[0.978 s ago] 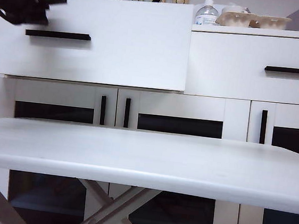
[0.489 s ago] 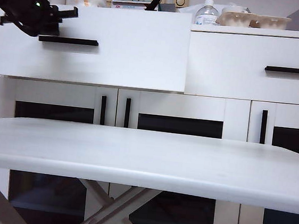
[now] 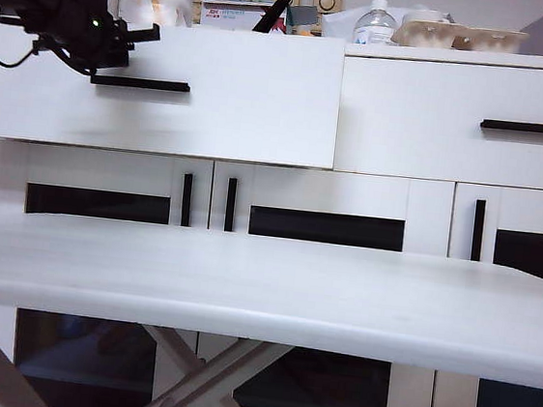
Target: Pick up a can of beer from the white table, open the left drawer, place the beer inside the drawer, and finally close the drawer.
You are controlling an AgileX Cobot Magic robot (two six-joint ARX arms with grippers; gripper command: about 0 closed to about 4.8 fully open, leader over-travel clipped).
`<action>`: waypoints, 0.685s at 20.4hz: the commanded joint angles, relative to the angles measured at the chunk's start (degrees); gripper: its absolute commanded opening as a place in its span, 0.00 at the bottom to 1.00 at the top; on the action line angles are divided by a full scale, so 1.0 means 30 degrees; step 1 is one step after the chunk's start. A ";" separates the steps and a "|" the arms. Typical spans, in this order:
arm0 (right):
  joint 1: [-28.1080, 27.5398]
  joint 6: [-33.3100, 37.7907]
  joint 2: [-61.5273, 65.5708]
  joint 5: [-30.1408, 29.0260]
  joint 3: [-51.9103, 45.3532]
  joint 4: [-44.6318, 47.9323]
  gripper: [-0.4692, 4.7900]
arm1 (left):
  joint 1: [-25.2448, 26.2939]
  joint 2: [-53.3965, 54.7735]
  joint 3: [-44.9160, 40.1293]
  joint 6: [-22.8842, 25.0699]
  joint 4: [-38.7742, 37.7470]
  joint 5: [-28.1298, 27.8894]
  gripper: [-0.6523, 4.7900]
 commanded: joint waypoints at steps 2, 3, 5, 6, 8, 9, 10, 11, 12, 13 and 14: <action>0.0000 0.0015 -0.0044 0.0452 0.0073 0.0350 0.09 | -0.0029 0.1457 0.1931 0.0066 -0.0131 0.0197 0.11; 0.0000 0.0015 -0.0044 0.0452 0.0073 0.0350 0.09 | -0.0029 0.1800 0.2499 0.0066 -0.0423 0.0197 0.11; 0.0000 0.0007 -0.0044 0.0459 0.0073 0.0357 0.09 | -0.0029 0.2514 0.3599 0.0066 -0.0954 0.0189 0.11; 0.0000 0.0007 -0.0044 0.0459 0.0073 0.0357 0.09 | -0.0029 0.3082 0.4342 0.0066 -0.0991 0.0182 0.11; 0.0000 0.0007 -0.0036 0.0459 0.0073 0.0357 0.09 | -0.0029 0.4058 0.5654 0.0066 -0.1107 0.0168 0.11; 0.0000 0.0007 -0.0036 0.0466 0.0073 0.0357 0.09 | -0.0022 0.4495 0.6309 0.0073 -0.1173 0.0175 0.11; 0.0000 0.0007 0.0000 0.0466 0.0073 0.0357 0.09 | -0.0022 0.4940 0.7082 0.0073 -0.1297 0.0168 0.11; 0.0000 0.0007 0.0022 0.0459 0.0066 0.0328 0.09 | -0.0022 0.5574 0.8218 0.0058 -0.1829 0.0168 0.11; 0.0000 0.0007 0.0073 0.0459 0.0073 0.0291 0.09 | -0.0022 0.6084 0.9340 0.0000 -0.2914 0.0087 0.11; 0.0000 0.0015 0.0095 0.0459 0.0066 0.0284 0.09 | -0.0022 0.6433 1.0112 0.0000 -0.3745 0.0029 0.11; 0.0000 0.0007 0.0117 0.0459 0.0066 0.0284 0.09 | -0.0022 0.7016 1.1336 0.0007 -0.4743 0.0036 0.11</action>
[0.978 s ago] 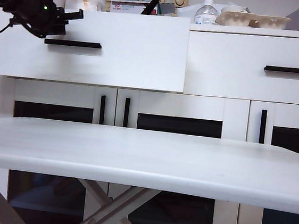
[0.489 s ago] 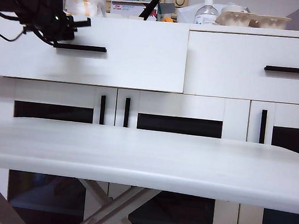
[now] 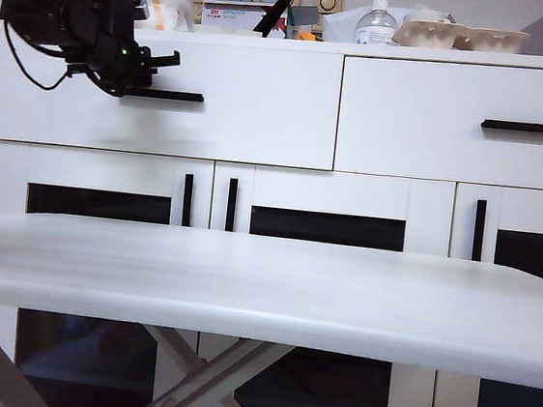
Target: Pick up a can of beer from the white table, open the left drawer, place the beer inside the drawer, and finally close the drawer.
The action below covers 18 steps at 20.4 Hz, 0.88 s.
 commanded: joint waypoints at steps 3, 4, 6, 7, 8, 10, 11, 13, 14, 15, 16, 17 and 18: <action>0.0000 0.0015 0.0095 0.0102 0.0066 0.0306 0.09 | 0.0007 0.1603 0.3504 -0.0007 -0.2193 -0.0131 0.11; 0.0000 0.0015 0.0087 0.0226 0.0066 0.0306 0.09 | 0.0007 0.1603 0.3497 0.0000 -0.2302 -0.0131 0.11; 0.0000 0.0000 0.0087 0.0525 0.0066 0.0299 0.09 | 0.0007 0.1559 0.3504 0.0007 -0.2331 -0.0007 0.11; -0.0007 -0.0007 0.0087 0.0634 0.0066 0.0299 0.09 | 0.0007 0.1479 0.3512 0.0000 -0.2361 0.0007 0.11; -0.0022 -0.0044 0.0080 0.0758 0.0066 0.0291 0.09 | 0.0007 0.1443 0.3512 0.0000 -0.2375 0.0022 0.11; -0.0029 -0.0131 0.0066 0.1086 0.0066 0.0175 0.09 | 0.0007 0.1173 0.3504 -0.0007 -0.2900 0.0328 0.11; -0.0029 -0.0131 0.0066 0.1246 0.0066 0.0029 0.09 | 0.0007 0.0903 0.3504 0.0015 -0.3614 0.0568 0.11; -0.0029 -0.0117 0.0036 0.1224 0.0073 -0.0219 0.09 | 0.0000 -0.0131 0.3504 0.0517 -0.6003 0.0240 0.11; -0.0029 -0.0117 -0.0015 0.1224 0.0073 -0.0197 0.09 | 0.0000 -0.0590 0.3504 0.0503 -0.6739 0.0109 0.11; -0.0029 -0.0124 -0.0138 0.1224 0.0073 -0.0095 0.09 | 0.0000 -0.1151 0.3504 0.0495 -0.7460 0.0066 0.11; -0.0036 -0.0131 -0.0168 0.1224 0.0073 0.0124 0.09 | 0.0000 -0.1625 0.3504 0.0495 -0.7868 0.0066 0.11; -0.0036 -0.0138 -0.0189 0.1239 0.0080 0.0255 0.09 | 0.0000 -0.2178 0.3497 0.0495 -0.8218 0.0066 0.11; -0.0087 -0.0153 -0.0226 0.1231 0.0080 0.0342 0.09 | 0.0000 -0.2783 0.3497 0.0503 -0.8582 0.0080 0.11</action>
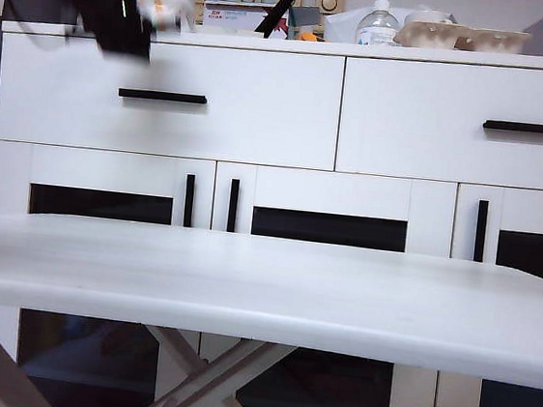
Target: Pick up a can of beer from the white table, open the left drawer, place the beer inside the drawer, and finally close the drawer.
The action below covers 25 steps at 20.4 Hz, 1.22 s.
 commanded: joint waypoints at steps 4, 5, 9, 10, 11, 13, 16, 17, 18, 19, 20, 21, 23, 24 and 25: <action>-0.0408 -0.0153 -0.0437 0.0058 0.0080 0.0721 0.09 | -0.0051 -0.3468 0.0109 0.0073 -0.2820 0.0058 0.11; -0.0466 -0.0233 -0.0539 0.0066 0.0080 0.0663 0.09 | -0.0051 -0.4109 0.0109 0.0073 -0.3322 0.0189 0.11; -0.1406 -0.0801 -0.1151 -0.0109 0.0080 -0.0342 0.09 | -0.0051 -0.6492 0.0109 0.0102 -0.5319 0.0204 0.11; -0.1610 -0.0933 -0.1370 -0.0146 0.0073 -0.0809 0.09 | -0.0051 -0.7213 0.0109 0.0364 -0.6040 0.0204 0.11; -0.1902 -0.1166 -0.1683 -0.0160 0.0058 -0.1406 0.09 | -0.0131 -0.7927 0.0109 0.0656 -0.6827 0.0182 0.11; -0.2477 -0.1202 -0.2331 -0.0707 0.0036 -0.2681 0.09 | -0.0444 -0.9275 0.0109 0.1311 -0.8211 0.0175 0.11; -0.2776 -0.1195 -0.4240 -0.0787 -0.1049 -0.2907 0.09 | -0.0459 -1.1293 0.0102 0.1421 -0.9821 0.0270 0.11; -0.2776 -0.1195 -0.4998 -0.0517 -0.1778 -0.2448 0.09 | -0.0459 -1.2036 0.0102 0.1413 -1.0280 0.0321 0.11; -0.2776 -0.1202 -0.5938 -0.0364 -0.2834 -0.1829 0.09 | -0.0459 -1.2757 0.0102 0.1399 -1.0848 0.0321 0.11; -0.2776 -0.1202 -0.6586 -0.0393 -0.3636 -0.1443 0.09 | -0.0459 -1.3289 0.0102 0.1428 -1.1329 0.0328 0.11; -0.2776 -0.1195 -0.7657 -0.0517 -0.4940 -0.0998 0.09 | -0.0459 -1.4134 0.0095 0.1450 -1.2196 0.0328 0.11; -0.2776 -0.1195 -0.8444 -0.0517 -0.5967 -0.0692 0.09 | -0.0459 -1.4702 0.0080 0.1639 -1.2786 0.0430 0.11; -0.2776 -0.1137 -1.0127 -0.0510 -0.8123 -0.0124 0.09 | -0.0459 -1.6021 -0.0240 0.1785 -1.3588 0.0750 0.11; -0.2776 -0.1035 -1.0979 -0.0430 -0.9129 -0.0015 0.09 | -0.0459 -1.6881 -0.0758 0.1843 -1.3661 0.0663 0.11; -0.2776 -0.1035 -1.1577 -0.0430 -0.9785 -0.0022 0.09 | -0.0459 -1.7544 -0.1246 0.1851 -1.3617 0.0641 0.11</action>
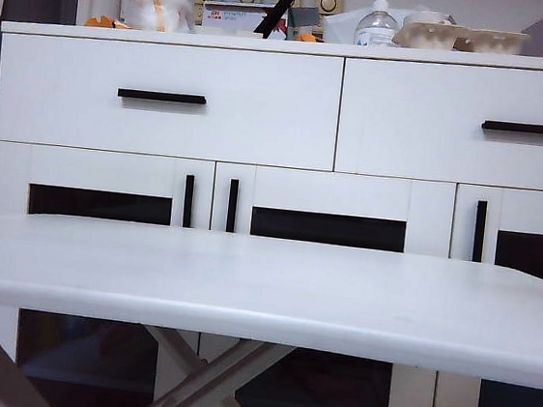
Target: Pick up a can of beer from the white table, open the left drawer, place the beer inside the drawer, and finally close the drawer.
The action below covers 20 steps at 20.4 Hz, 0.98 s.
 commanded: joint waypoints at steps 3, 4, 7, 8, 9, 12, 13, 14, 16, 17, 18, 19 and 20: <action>0.0015 0.0109 -0.3475 0.0510 -0.3126 0.0627 0.09 | 0.0007 -0.4583 -0.4102 0.0058 0.0248 -0.0889 0.11; 0.0015 0.0102 -0.4044 0.0517 -0.3541 0.0634 0.09 | 0.0007 -0.5770 -0.5501 -0.0080 0.0466 -0.1005 0.11; 0.0015 0.0102 -0.5268 0.1348 -0.4488 0.0452 0.09 | 0.0007 -0.9661 -1.0273 -0.0947 0.1734 -0.1530 0.11; 0.0015 0.0102 -0.5530 0.1421 -0.4860 0.0452 0.09 | 0.0007 -1.1278 -1.2356 -0.1421 0.2528 -0.1654 0.11; 0.0022 0.0102 -0.5676 0.1428 -0.5107 0.0408 0.09 | 0.0007 -1.2968 -1.4557 -0.1705 0.3541 -0.1639 0.11; 0.0022 0.0102 -0.5676 0.1413 -0.5289 0.0262 0.09 | 0.0007 -1.7289 -1.9679 -0.1785 0.5115 -0.1574 0.11; 0.0022 0.0102 -0.5683 0.1348 -0.5289 0.0270 0.09 | 0.0007 -1.8236 -2.0742 -0.1785 0.5049 -0.1596 0.11; 0.0051 0.0102 -0.5705 0.1355 -0.5289 0.0270 0.09 | 0.0007 -1.9096 -2.1675 -0.1770 0.4925 -0.1647 0.11; 0.0044 0.0095 -0.5697 0.1355 -0.5289 0.0255 0.09 | 0.0015 -2.0524 -2.3605 -0.1778 0.4969 -0.1647 0.11; 0.0044 0.0095 -0.5705 0.1355 -0.5289 0.0262 0.09 | 0.0015 -2.0910 -2.4327 -0.1778 0.4947 -0.1647 0.11; 0.0044 0.0095 -0.5705 0.1355 -0.5282 0.0255 0.09 | 0.0015 -2.1238 -2.5150 -0.1778 0.4940 -0.1654 0.11; 0.0044 0.0095 -0.5705 0.1355 -0.5282 0.0255 0.09 | 0.0015 -2.1449 -2.5864 -0.1770 0.5027 -0.1668 0.11; 0.0044 0.0102 -0.5705 0.1355 -0.5282 0.0255 0.09 | 0.0015 -2.1558 -2.6695 -0.1698 0.5144 -0.1712 0.11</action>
